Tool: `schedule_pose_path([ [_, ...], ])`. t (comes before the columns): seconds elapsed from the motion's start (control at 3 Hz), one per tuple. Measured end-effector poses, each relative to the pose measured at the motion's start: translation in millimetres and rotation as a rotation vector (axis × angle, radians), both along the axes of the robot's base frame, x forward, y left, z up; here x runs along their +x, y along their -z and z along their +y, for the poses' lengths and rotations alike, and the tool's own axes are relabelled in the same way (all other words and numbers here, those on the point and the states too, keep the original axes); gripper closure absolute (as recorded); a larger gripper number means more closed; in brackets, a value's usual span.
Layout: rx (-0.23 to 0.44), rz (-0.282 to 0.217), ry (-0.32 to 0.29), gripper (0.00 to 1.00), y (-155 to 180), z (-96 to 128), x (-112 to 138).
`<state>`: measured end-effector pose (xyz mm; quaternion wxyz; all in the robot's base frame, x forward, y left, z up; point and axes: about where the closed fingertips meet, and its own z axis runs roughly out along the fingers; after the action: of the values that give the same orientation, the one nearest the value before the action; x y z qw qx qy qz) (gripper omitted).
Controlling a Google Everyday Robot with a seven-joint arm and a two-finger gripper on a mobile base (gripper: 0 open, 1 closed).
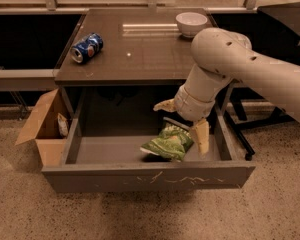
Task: Pick green jalapeno chip bag from top drawer and place on counter
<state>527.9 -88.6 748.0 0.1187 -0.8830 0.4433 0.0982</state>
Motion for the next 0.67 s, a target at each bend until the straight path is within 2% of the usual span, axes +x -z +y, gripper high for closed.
schedule_pose_path([
  [0.67, -0.040, -0.066, -0.055, 0.00, 39, -11, 35],
])
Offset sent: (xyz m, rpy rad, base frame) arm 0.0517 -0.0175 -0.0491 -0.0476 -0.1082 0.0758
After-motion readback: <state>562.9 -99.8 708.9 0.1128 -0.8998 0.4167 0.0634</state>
